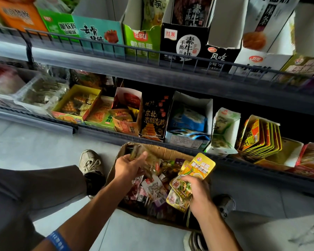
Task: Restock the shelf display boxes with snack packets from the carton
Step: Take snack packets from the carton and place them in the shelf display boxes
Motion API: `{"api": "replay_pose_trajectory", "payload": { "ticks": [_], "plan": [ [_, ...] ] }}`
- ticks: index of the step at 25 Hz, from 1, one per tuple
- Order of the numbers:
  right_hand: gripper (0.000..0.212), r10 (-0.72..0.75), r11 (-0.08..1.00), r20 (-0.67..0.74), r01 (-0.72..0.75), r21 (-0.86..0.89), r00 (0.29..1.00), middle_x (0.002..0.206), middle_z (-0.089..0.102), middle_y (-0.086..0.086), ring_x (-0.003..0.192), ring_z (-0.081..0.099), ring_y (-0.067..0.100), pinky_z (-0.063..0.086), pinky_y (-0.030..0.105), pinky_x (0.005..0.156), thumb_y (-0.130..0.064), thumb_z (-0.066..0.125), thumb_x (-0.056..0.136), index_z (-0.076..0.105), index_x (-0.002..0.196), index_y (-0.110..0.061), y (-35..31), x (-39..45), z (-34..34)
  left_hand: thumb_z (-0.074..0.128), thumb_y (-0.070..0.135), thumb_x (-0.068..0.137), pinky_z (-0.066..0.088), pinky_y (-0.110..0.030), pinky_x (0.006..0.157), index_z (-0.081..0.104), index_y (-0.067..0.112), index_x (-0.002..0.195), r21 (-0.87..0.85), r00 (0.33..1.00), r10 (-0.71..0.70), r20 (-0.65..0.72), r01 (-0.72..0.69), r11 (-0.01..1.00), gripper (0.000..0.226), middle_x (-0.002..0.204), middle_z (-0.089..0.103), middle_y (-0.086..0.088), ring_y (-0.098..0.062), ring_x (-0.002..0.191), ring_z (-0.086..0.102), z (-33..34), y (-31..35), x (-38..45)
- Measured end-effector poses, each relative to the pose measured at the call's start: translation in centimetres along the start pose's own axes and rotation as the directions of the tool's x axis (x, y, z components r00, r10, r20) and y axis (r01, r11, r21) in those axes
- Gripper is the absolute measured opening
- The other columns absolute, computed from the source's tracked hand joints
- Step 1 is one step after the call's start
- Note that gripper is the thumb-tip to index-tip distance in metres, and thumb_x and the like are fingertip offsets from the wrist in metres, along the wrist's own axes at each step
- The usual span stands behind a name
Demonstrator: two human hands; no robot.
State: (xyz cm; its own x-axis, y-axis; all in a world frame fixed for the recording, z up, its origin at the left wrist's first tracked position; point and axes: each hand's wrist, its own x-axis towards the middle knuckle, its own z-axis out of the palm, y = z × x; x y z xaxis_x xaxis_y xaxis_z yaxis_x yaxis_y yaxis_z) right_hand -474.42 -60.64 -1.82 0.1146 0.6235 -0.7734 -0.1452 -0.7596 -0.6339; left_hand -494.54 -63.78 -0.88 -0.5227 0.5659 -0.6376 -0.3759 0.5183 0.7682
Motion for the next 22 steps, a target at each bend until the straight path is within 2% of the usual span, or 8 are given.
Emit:
{"api": "replay_pose_trajectory", "payload": {
  "ticks": [4, 8, 10, 12, 14, 17, 20, 22],
  "plan": [
    [0.038, 0.055, 0.998, -0.024, -0.055, 0.01, 0.998, 0.096, 0.071, 0.014, 0.084, 0.069, 0.034, 0.055, 0.038, 0.066, -0.004, 0.076, 0.073, 0.066, 0.108, -0.012, 0.6, 0.3, 0.2, 0.058, 0.053, 0.093, 0.062, -0.048, 0.07, 0.067, 0.005, 0.082, -0.006, 0.997, -0.042, -0.058, 0.042, 0.999, 0.051, 0.081, 0.074, -0.017, -0.034, 0.076, 0.073, 0.1, 0.0, -0.1],
    [0.038, 0.074, 0.995, 0.026, -0.076, 0.068, 0.997, 0.089, 0.073, 0.012, 0.081, 0.07, 0.032, 0.057, 0.043, 0.071, 0.003, 0.076, 0.073, 0.066, 0.105, -0.014, 0.3, 0.0, 0.2, 0.059, 0.027, 0.098, 0.057, -0.028, 0.052, 0.07, -0.005, 0.093, 0.006, 0.999, -0.003, 0.053, 0.002, 1.0, 0.035, 0.077, 0.072, -0.016, -0.023, 0.063, 0.07, 0.5, 0.1, -0.2],
    [0.042, 0.083, 0.991, 0.086, -0.091, 0.094, 0.993, 0.089, 0.076, 0.013, 0.084, 0.072, 0.034, 0.057, 0.047, 0.079, 0.006, 0.075, 0.071, 0.068, 0.108, -0.012, 0.1, 0.3, 0.2, 0.056, 0.013, 0.097, 0.058, -0.03, 0.059, 0.067, -0.013, 0.097, -0.128, 0.985, 0.049, 0.166, -0.028, 0.991, 0.028, 0.079, 0.072, -0.017, -0.026, 0.074, 0.07, 0.7, 0.7, -0.4],
    [0.043, 0.114, 0.984, 0.15, -0.132, 0.12, 0.982, 0.095, 0.076, 0.015, 0.089, 0.073, 0.036, 0.057, 0.047, 0.081, 0.004, 0.073, 0.072, 0.069, 0.112, -0.009, -0.4, 0.2, 0.4, 0.055, 0.013, 0.096, 0.056, -0.042, 0.079, 0.064, -0.012, 0.093, -0.205, 0.941, 0.106, 0.322, -0.04, 0.978, 0.026, 0.08, 0.07, -0.017, -0.034, 0.091, 0.065, 0.9, 1.5, -0.9],
    [0.028, 0.097, 0.975, 0.217, -0.136, 0.176, 0.971, 0.094, 0.074, 0.018, 0.088, 0.071, 0.036, 0.057, 0.045, 0.081, 0.004, 0.064, 0.076, 0.069, 0.103, -0.002, -1.4, -0.1, 0.7, 0.064, 0.022, 0.087, 0.048, -0.049, 0.089, 0.068, -0.006, 0.085, -0.114, 0.867, 0.125, 0.483, -0.08, 0.99, 0.028, 0.089, 0.07, -0.022, -0.036, 0.095, 0.064, 1.7, 1.8, -2.1],
    [0.028, -0.006, 0.929, 0.344, -0.122, 0.35, 0.939, 0.094, 0.072, 0.019, 0.083, 0.068, 0.033, 0.054, 0.04, 0.075, -0.005, 0.058, 0.07, 0.069, 0.096, -0.001, -3.9, -0.9, 0.5, 0.081, 0.038, 0.077, 0.048, -0.034, 0.071, 0.067, -0.004, 0.065, 0.121, 0.812, 0.152, 0.564, -0.263, 0.957, 0.046, 0.075, 0.068, -0.014, -0.025, 0.072, 0.062, 3.4, 1.9, -4.1],
    [0.028, -0.21, 0.937, 0.355, 0.083, 0.34, 0.911, 0.093, 0.075, 0.013, 0.081, 0.072, 0.03, 0.056, 0.041, 0.075, -0.011, 0.069, 0.068, 0.073, 0.096, -0.008, -6.6, -2.7, 0.8, 0.071, 0.02, 0.091, 0.039, -0.014, 0.053, 0.065, 0.019, 0.05, 0.213, 0.748, 0.234, 0.621, -0.449, 0.868, 0.041, 0.052, 0.057, 0.011, 0.001, 0.05, 0.05, 4.7, 3.0, -6.0],
    [0.038, -0.33, 0.923, 0.276, 0.246, 0.296, 0.903, 0.101, 0.076, 0.009, 0.096, 0.072, 0.03, 0.055, 0.048, 0.089, -0.011, 0.077, 0.067, 0.073, 0.105, -0.015, -8.1, -3.8, 0.7, 0.073, 0.029, 0.089, 0.037, -0.018, 0.054, 0.066, 0.019, 0.057, 0.226, 0.681, 0.259, 0.685, -0.536, 0.813, 0.034, 0.055, 0.058, 0.007, -0.003, 0.051, 0.048, 4.9, 4.3, -7.0]
  ]
}}
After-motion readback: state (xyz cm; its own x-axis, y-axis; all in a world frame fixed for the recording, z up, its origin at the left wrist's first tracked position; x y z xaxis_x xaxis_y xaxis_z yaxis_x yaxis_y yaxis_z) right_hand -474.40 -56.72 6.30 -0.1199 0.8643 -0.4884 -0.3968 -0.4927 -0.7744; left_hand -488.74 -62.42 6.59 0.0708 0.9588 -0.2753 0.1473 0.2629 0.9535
